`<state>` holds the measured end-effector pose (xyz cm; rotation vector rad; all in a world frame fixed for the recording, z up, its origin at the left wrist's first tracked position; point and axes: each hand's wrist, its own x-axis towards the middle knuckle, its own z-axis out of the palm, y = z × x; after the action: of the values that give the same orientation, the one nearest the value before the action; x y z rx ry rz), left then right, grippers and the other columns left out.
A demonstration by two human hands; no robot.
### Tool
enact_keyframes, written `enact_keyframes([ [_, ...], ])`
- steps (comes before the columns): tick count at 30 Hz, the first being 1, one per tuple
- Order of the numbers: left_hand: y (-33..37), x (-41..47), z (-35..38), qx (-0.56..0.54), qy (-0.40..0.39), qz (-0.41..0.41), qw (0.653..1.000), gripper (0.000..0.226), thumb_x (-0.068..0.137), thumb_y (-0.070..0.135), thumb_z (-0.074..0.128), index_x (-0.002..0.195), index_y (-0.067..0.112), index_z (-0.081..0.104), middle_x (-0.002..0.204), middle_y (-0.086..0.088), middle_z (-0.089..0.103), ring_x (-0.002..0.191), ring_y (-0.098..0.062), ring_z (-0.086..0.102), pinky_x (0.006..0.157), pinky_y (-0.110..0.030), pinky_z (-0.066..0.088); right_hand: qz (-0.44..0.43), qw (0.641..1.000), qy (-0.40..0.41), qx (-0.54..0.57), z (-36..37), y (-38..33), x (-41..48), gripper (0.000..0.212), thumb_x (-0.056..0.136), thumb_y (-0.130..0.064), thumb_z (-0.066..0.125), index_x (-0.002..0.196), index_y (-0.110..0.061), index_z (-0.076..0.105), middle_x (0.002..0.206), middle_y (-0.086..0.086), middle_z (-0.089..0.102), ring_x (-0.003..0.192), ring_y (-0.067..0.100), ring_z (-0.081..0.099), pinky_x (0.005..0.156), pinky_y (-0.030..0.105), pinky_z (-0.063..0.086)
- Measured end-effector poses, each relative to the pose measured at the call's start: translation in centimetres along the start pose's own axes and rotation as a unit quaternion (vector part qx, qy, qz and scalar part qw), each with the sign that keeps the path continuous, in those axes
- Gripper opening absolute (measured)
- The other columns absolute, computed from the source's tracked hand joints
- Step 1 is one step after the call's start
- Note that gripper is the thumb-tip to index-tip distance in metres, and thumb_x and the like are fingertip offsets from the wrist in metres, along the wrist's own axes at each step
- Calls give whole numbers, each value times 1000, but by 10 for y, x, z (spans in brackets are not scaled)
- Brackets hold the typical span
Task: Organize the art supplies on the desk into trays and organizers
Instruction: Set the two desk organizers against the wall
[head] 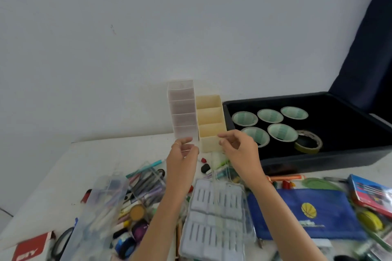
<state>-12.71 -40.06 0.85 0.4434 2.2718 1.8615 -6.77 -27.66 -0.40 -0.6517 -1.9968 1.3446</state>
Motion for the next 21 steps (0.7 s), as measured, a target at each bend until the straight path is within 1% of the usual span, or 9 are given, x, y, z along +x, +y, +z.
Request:
enact_keyframes([
  [3, -1, -24, 13, -25, -2, -9, 1000, 20, 90, 12, 52, 108, 21, 57, 91, 3, 62, 71, 5, 57, 53, -6, 42, 12, 1000, -18, 10, -19, 2, -17, 15, 89, -6, 57, 93, -17, 67, 84, 0, 66, 80, 9, 61, 65, 13, 49],
  [5, -3, -40, 22, -28, 2, -11, 1000, 19, 90, 13, 53, 106, 20, 59, 92, 2, 63, 75, -1, 57, 54, -5, 42, 15, 999, -31, 12, -34, 5, -29, 16, 89, -5, 56, 93, -16, 68, 81, 0, 65, 74, 8, 60, 59, 11, 47],
  [7, -7, -57, 31, -25, 9, -8, 1000, 16, 90, 12, 54, 103, 20, 61, 93, 2, 65, 83, -7, 59, 61, -7, 43, 25, 998, -46, 19, -47, 11, -41, 17, 90, -5, 56, 94, -16, 68, 79, 1, 66, 70, 9, 60, 56, 12, 47],
  [9, -11, -76, 38, -6, 21, 1, 1000, 16, 90, 11, 54, 101, 20, 62, 93, 6, 64, 86, -6, 59, 66, -9, 43, 34, 998, -59, 11, -58, 19, -54, 18, 90, -6, 56, 91, -20, 68, 80, -1, 68, 70, 8, 61, 60, 16, 48],
  [11, -16, -94, 41, 14, 39, 12, 999, 20, 88, 6, 54, 100, 19, 62, 93, 10, 62, 85, 1, 57, 66, -4, 42, 38, 997, -74, 0, -64, 29, -66, 21, 90, -6, 56, 88, -24, 67, 80, -4, 68, 72, 6, 61, 65, 20, 50],
  [14, -26, -121, 41, 17, 65, 3, 998, 21, 87, 1, 53, 97, 16, 63, 94, 7, 64, 83, 2, 56, 64, -1, 41, 61, 994, -93, 0, -71, 40, -88, 23, 89, -8, 57, 85, -28, 66, 84, -4, 68, 76, 8, 63, 71, 25, 51],
  [17, -37, -144, 34, 13, 91, -18, 996, 21, 87, -1, 53, 95, 14, 65, 93, 4, 65, 84, 0, 57, 63, -1, 41, 75, 990, -117, 7, -66, 41, -109, 22, 89, -6, 57, 86, -25, 66, 79, -7, 68, 72, 4, 62, 63, 15, 46],
  [18, -40, -149, 30, 8, 103, -24, 994, 22, 87, -1, 53, 95, 15, 65, 93, 3, 66, 84, -1, 58, 63, -2, 41, 74, 989, -129, 11, -61, 40, -115, 22, 88, -4, 57, 86, -25, 66, 80, -5, 69, 71, 5, 61, 63, 15, 46],
  [21, -45, -162, 10, 7, 136, -39, 990, 20, 87, 1, 54, 96, 16, 65, 93, 4, 66, 84, -1, 58, 63, -2, 42, 67, 983, -169, 18, -39, 31, -130, 26, 88, -3, 58, 81, -26, 66, 80, 0, 69, 72, 13, 63, 67, 27, 52],
])
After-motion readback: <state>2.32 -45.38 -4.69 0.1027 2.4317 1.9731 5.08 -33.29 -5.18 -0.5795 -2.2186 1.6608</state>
